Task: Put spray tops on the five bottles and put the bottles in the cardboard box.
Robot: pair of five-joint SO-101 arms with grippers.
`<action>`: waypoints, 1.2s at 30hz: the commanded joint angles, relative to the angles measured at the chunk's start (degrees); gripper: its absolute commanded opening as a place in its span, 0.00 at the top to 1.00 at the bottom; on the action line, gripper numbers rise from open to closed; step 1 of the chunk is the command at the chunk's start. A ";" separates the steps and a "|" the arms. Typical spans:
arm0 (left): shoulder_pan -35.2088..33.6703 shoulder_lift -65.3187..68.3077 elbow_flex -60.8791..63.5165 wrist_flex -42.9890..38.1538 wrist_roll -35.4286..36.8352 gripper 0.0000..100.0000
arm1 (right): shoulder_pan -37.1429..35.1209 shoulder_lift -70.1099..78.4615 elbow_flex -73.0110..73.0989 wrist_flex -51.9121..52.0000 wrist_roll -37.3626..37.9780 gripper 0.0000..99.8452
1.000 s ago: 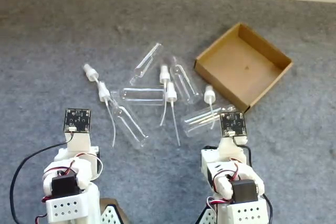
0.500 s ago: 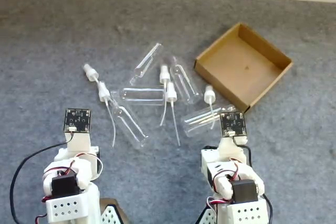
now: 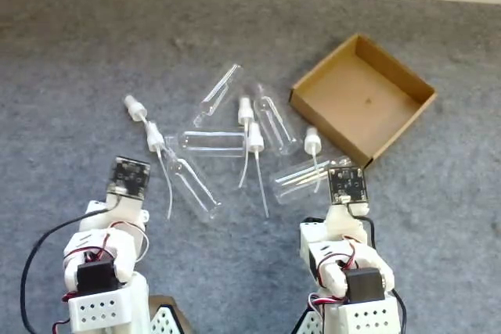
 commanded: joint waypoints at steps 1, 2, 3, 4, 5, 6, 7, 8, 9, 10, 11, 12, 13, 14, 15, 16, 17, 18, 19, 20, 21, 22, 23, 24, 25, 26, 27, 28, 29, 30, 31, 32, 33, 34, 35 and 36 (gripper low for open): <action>0.75 0.22 1.01 -1.58 -2.99 0.99 | 0.66 -0.13 5.23 0.48 -0.35 0.99; 0.75 0.22 0.75 -1.58 -2.99 0.99 | 0.66 -0.13 5.23 0.48 -0.35 0.99; 0.75 0.22 0.48 -1.58 -2.99 0.99 | 0.66 -0.13 5.23 0.48 -0.35 0.99; 1.01 0.22 0.40 -1.58 -2.90 0.99 | 0.66 -0.13 5.23 0.48 -0.35 0.99; 1.10 0.31 0.48 -1.67 -2.90 0.99 | 0.66 -0.13 5.23 0.48 -0.35 0.99; 1.19 0.31 0.84 -1.93 -2.90 0.99 | 0.66 -0.13 5.23 0.48 -0.35 0.99; 1.27 0.31 1.19 -1.76 -2.90 0.99 | 0.66 -0.13 5.23 0.48 -0.35 0.99; 1.45 0.31 1.19 -1.67 -2.90 0.99 | 0.66 -0.13 5.23 0.48 -0.35 0.99; 1.71 0.31 1.19 -1.67 -2.90 0.99 | 0.66 -0.13 5.23 0.48 -0.35 0.99; 1.80 0.31 1.19 -1.67 -2.90 0.99 | 0.66 -0.13 5.23 0.48 -0.35 0.99; 1.80 0.31 1.19 -1.58 -2.90 0.99 | 0.66 -0.13 5.23 0.48 -0.35 0.99; 1.80 0.31 1.19 -1.58 -2.90 0.99 | 0.66 -0.13 5.23 0.48 -0.35 0.99; 1.80 0.31 1.19 -1.58 -2.90 0.99 | 0.66 -0.13 5.23 0.48 -0.35 0.99; 1.80 0.31 1.19 -1.58 -2.90 0.99 | 0.66 -0.13 5.23 0.48 -0.35 0.99; 1.80 0.31 1.19 -1.58 -2.90 0.99 | 0.66 -0.13 5.23 0.48 -0.35 0.99; 1.80 0.57 1.19 -1.49 -2.90 0.99 | 0.66 -0.13 5.23 0.48 -0.35 0.99; 1.80 0.66 1.19 -1.49 -2.90 0.99 | 0.66 -0.13 5.23 0.48 -0.35 0.99; 1.80 0.66 1.19 -1.49 -2.90 0.99 | 0.66 -0.13 5.23 0.48 -0.35 0.99; 1.80 0.75 1.19 -1.49 -2.90 0.99 | 0.66 -0.13 5.23 0.48 -0.35 0.99; 1.80 0.75 1.19 -1.49 -2.90 0.99 | 0.66 -0.13 5.23 0.48 -0.35 0.99; 1.80 0.75 1.19 -1.49 -2.90 0.99 | 0.66 -0.13 5.23 0.48 -0.35 0.99; 1.80 0.75 1.27 -1.49 -2.90 0.99 | 0.66 -0.13 5.23 0.48 -0.35 0.99; 1.80 0.75 1.27 -1.49 -2.90 0.99 | 0.66 -0.13 5.23 0.48 -0.35 0.99; 1.80 0.75 1.27 -1.49 -2.90 0.99 | 0.48 -0.13 5.23 0.48 -0.35 0.99; 1.80 0.75 1.27 -1.49 -2.99 0.99 | 0.48 -0.13 5.23 0.48 -0.35 0.99; 1.80 0.75 1.27 -1.49 -2.99 0.99 | 0.48 -0.13 5.23 0.48 -0.35 0.99; 1.80 0.75 1.27 -1.49 -2.99 0.99 | 0.48 -0.13 5.23 0.48 -0.35 0.99; 1.80 0.75 1.27 -1.49 -2.99 0.99 | 0.48 -0.13 5.23 0.48 -0.35 0.99; 1.80 0.75 1.27 -1.49 -2.99 0.99 | 0.48 -0.13 5.23 0.40 -0.53 0.99; 1.80 0.75 1.27 -1.49 -2.99 0.99 | 0.48 -0.13 5.23 0.13 -0.35 0.99; 1.80 0.75 1.27 -1.49 -2.99 0.99 | 0.48 -0.13 5.23 -0.57 -0.35 0.99; 1.80 0.75 1.27 -1.49 -2.99 0.99 | 0.66 -0.13 5.05 -1.27 -0.35 0.99; 1.80 0.75 1.27 -1.49 -2.99 0.99 | 0.84 -0.13 4.70 -1.89 -0.26 0.99; 1.80 0.75 1.27 -1.49 -3.08 0.99 | 0.92 -0.13 4.62 -2.24 -0.26 0.99; 1.80 0.75 1.27 -1.49 -3.08 0.99 | 1.27 -0.22 4.35 -2.77 -0.26 0.99; 1.80 0.75 1.27 -1.49 -3.08 0.99 | 1.27 -0.22 3.30 -4.26 -0.26 0.99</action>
